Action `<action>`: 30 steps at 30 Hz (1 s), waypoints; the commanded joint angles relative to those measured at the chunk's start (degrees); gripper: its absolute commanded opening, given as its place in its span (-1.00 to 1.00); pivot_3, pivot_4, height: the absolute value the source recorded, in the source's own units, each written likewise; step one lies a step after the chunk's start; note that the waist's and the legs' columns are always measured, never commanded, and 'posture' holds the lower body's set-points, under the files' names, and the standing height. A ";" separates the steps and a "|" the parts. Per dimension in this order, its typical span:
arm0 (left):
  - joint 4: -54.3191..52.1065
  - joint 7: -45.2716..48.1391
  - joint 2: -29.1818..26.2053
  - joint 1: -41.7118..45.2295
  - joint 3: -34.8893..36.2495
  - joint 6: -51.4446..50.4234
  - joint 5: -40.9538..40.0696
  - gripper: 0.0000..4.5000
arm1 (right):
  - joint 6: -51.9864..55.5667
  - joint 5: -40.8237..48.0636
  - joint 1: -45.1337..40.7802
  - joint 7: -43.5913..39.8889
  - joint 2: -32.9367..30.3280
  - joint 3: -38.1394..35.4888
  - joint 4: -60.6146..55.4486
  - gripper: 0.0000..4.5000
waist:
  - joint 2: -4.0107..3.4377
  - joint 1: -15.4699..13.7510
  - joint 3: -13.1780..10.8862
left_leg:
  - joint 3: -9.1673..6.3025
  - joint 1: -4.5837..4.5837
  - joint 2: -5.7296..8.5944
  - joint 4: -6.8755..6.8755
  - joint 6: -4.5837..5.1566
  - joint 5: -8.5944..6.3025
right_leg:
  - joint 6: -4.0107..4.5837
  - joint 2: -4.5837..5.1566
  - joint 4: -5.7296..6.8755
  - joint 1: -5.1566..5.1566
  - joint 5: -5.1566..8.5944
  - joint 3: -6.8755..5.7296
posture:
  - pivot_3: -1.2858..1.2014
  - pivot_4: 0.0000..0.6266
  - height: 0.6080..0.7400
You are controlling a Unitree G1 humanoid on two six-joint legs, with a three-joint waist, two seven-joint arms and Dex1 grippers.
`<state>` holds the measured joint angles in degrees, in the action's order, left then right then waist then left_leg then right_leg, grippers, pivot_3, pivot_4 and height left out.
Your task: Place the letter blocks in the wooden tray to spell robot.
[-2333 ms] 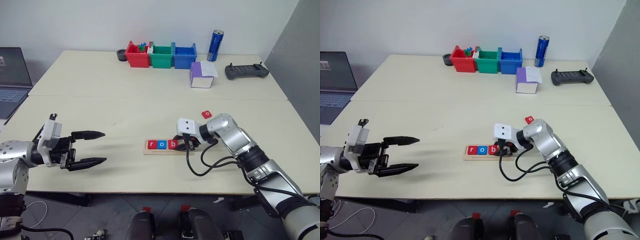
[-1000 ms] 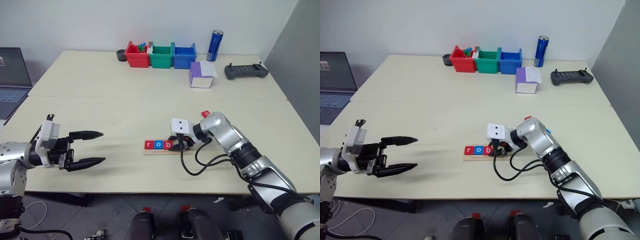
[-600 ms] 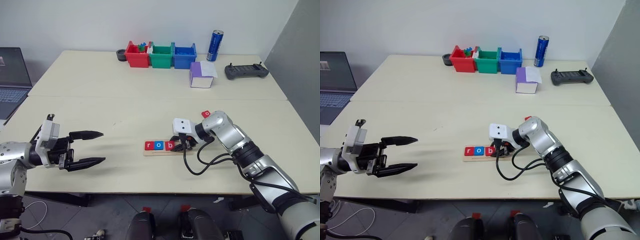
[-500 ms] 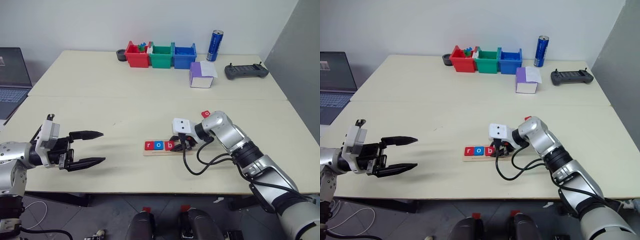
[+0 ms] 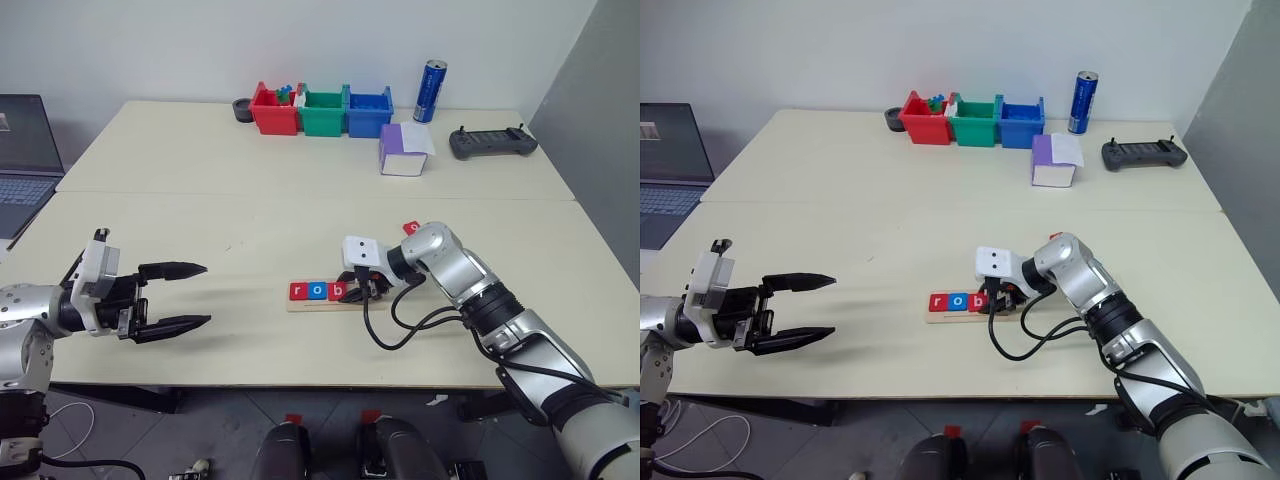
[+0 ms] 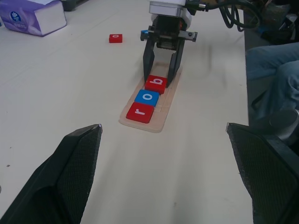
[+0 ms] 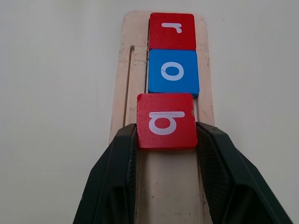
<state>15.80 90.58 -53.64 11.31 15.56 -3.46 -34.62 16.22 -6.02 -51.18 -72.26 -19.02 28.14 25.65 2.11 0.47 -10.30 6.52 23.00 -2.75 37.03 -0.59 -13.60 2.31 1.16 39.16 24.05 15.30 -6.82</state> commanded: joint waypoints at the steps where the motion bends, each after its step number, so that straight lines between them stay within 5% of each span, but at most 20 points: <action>1: -1.98 -0.28 -0.12 -0.05 1.62 -0.18 -0.24 1.00 | -0.06 -0.05 -1.69 -0.63 -0.24 -0.51 -0.06 -0.36 | 0.00 0.00 0.00 | 0.00 0.00 0.00 0.00 0.00 0.00 | 0.00 0.00 0.00 0.00 0.00 0.00 | 0.03 -0.52 1.00; 23: -2.58 -0.53 -0.27 -0.70 2.06 -0.64 -0.34 1.00 | -0.74 0.38 -3.41 -1.38 0.70 -0.82 2.98 -0.36 | 0.00 0.00 0.00 | 0.00 0.00 0.00 -0.01 0.00 0.00 | 0.00 0.00 -0.01 0.00 0.00 0.00 | 0.03 -0.52 1.00; 24: -2.57 -0.53 -0.26 -0.69 2.08 -0.64 -0.32 1.00 | -0.65 0.42 -3.40 -1.44 0.74 -0.81 2.93 -0.03 | 0.00 0.01 0.00 | 0.00 0.00 0.00 -0.02 0.00 0.00 | 0.00 0.00 -0.01 0.00 0.00 0.00 | 0.03 -0.52 1.00; 30: -2.58 -0.49 -0.30 -0.67 2.16 -0.82 -0.26 1.00 | -0.36 0.63 -3.39 -2.29 0.36 -0.82 1.57 0.89 | -0.01 0.00 0.00 | 0.00 0.00 0.00 -0.02 0.00 0.00 | 0.00 0.00 -0.02 0.00 0.00 0.00 | 0.03 -0.52 1.00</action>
<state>14.58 90.46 -53.64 10.62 15.67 -4.48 -34.63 15.99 -5.89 -53.07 -73.79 -18.66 28.12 29.07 2.10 0.47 -10.30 6.52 23.01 -2.75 37.01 -0.59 -13.61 2.31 1.16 39.15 24.05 15.30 -6.82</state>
